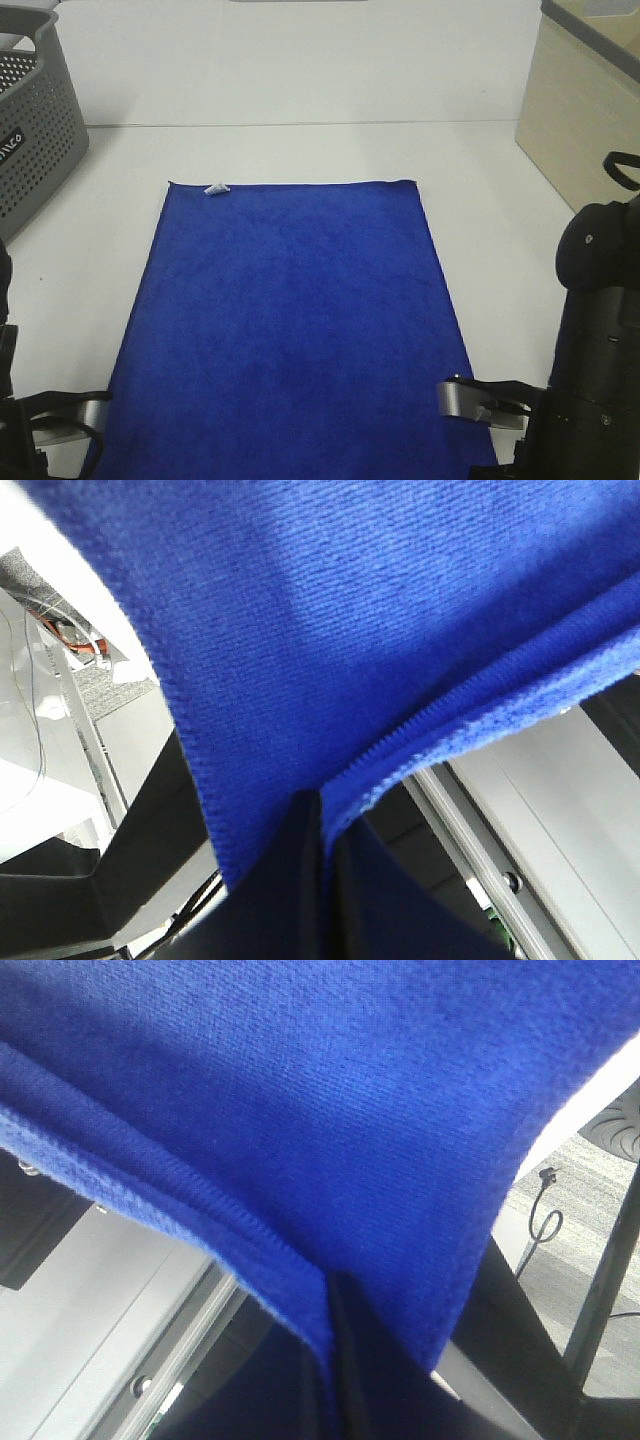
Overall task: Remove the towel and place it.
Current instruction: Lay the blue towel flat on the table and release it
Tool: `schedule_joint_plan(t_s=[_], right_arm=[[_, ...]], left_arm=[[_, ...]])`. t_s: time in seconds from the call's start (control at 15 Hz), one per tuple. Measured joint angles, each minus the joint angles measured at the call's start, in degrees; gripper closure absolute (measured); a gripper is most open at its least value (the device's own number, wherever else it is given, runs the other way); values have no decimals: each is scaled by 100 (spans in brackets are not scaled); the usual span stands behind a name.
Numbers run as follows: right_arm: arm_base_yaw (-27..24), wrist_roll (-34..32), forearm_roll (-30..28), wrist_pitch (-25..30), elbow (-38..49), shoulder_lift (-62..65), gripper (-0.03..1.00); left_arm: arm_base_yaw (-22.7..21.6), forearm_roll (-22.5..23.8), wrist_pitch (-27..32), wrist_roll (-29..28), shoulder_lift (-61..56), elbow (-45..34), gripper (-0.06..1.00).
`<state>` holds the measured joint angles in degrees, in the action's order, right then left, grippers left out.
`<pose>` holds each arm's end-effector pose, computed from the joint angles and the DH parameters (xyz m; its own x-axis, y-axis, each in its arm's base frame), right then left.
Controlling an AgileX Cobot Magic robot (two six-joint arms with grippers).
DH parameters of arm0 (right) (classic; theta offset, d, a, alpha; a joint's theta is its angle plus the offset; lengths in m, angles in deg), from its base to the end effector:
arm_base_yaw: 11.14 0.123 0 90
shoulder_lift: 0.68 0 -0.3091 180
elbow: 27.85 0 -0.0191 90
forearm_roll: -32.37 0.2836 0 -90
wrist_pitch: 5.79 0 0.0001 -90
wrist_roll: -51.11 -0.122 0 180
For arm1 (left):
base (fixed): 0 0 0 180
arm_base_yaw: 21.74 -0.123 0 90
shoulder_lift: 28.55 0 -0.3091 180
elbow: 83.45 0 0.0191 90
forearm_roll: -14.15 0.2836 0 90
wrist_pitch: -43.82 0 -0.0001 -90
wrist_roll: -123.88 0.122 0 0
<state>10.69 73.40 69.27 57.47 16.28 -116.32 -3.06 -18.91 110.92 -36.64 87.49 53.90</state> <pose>0.1492 0.1303 0.0606 -0.7338 -0.3514 0.5815 -0.0569 0.8847 0.4627 0.1566 -0.1177 0.0651 -0.7055 0.3223 0.6312 0.0236 0.9008 -0.4336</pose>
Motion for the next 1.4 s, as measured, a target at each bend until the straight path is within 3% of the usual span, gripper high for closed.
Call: schedule_joint_plan(t_s=[0.4, 0.8, 0.93, 1.07, 1.13, 1.4], right_arm=[[0, 0, -63, 11, 6, 0, 92], [-11, 0, -395, 17, 11, 0, 82], [-11, 0, -395, 17, 11, 0, 68], [-11, 0, -298, 23, 11, 0, 45], [-11, 0, -292, 34, 11, 0, 40], [-17, 0, -304, 132, 6, 115, 35]], left_arm=[[0, 40, 126, 6, 0, 0, 94], [-34, 269, 155, 6, 0, 0, 69], [-34, 298, 178, 6, 0, 0, 54], [-34, 269, 183, 6, 0, 0, 48], [-34, 258, 183, 6, 0, 0, 47], [-34, 252, 183, 6, 0, 0, 46]])
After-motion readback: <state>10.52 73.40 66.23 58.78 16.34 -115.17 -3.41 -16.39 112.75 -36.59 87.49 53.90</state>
